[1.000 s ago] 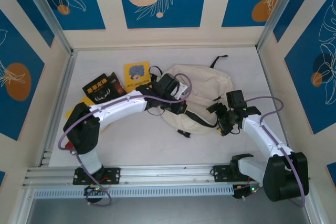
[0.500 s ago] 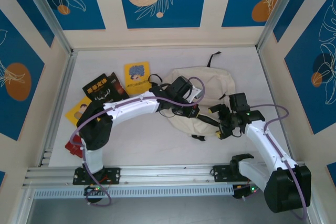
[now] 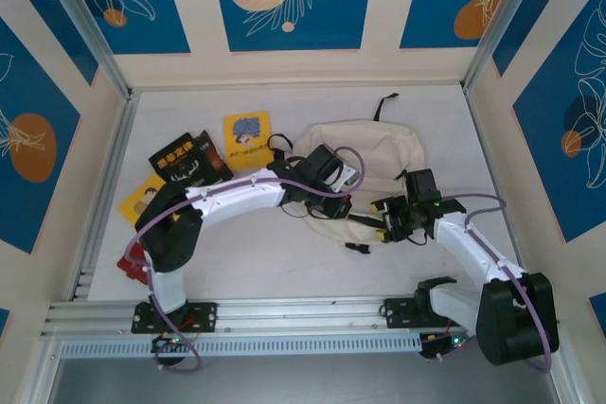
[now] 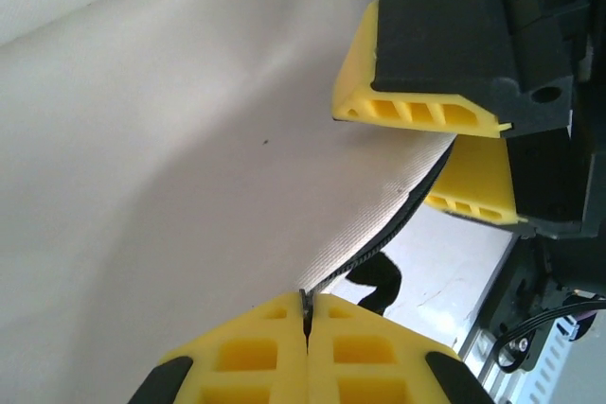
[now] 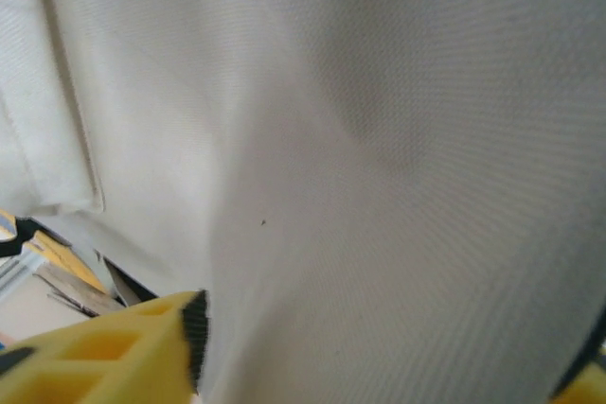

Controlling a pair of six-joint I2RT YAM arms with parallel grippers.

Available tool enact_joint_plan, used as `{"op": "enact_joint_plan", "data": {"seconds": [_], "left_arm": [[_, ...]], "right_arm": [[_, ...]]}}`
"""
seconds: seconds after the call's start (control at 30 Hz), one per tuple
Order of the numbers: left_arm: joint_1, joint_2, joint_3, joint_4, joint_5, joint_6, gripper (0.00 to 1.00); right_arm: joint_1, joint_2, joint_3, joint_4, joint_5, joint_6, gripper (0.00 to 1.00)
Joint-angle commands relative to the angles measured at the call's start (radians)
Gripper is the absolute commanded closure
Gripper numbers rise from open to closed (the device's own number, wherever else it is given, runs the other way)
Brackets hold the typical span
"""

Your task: Pack the student bag

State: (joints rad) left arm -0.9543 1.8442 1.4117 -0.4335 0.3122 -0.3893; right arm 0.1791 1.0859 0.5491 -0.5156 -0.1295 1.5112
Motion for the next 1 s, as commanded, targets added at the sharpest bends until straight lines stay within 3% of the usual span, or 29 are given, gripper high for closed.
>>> {"op": "enact_joint_plan", "data": {"seconds": [0.0,0.17,0.37,0.53,0.7,0.97], "left_arm": [[-0.005,-0.073,-0.021,-0.040,-0.062,0.021,1.00],[0.000,-0.110,-0.067,-0.091,-0.143,0.032,1.00],[0.035,-0.149,-0.123,-0.164,-0.265,0.053,1.00],[0.064,-0.152,-0.122,-0.206,-0.291,0.063,1.00],[0.076,-0.146,-0.118,-0.224,-0.310,0.073,1.00],[0.123,-0.165,-0.147,-0.226,-0.346,0.084,1.00]], "right_arm": [[0.017,0.024,0.024,-0.013,0.041,-0.014,0.51],[0.036,0.051,0.031,-0.033,0.114,-0.044,0.64],[0.046,0.080,0.043,-0.049,0.154,-0.096,0.70],[0.054,0.123,0.055,-0.065,0.171,-0.117,0.71],[0.063,0.162,0.048,-0.061,0.181,-0.123,0.81],[0.066,0.190,0.044,-0.067,0.233,-0.140,0.86]]}}
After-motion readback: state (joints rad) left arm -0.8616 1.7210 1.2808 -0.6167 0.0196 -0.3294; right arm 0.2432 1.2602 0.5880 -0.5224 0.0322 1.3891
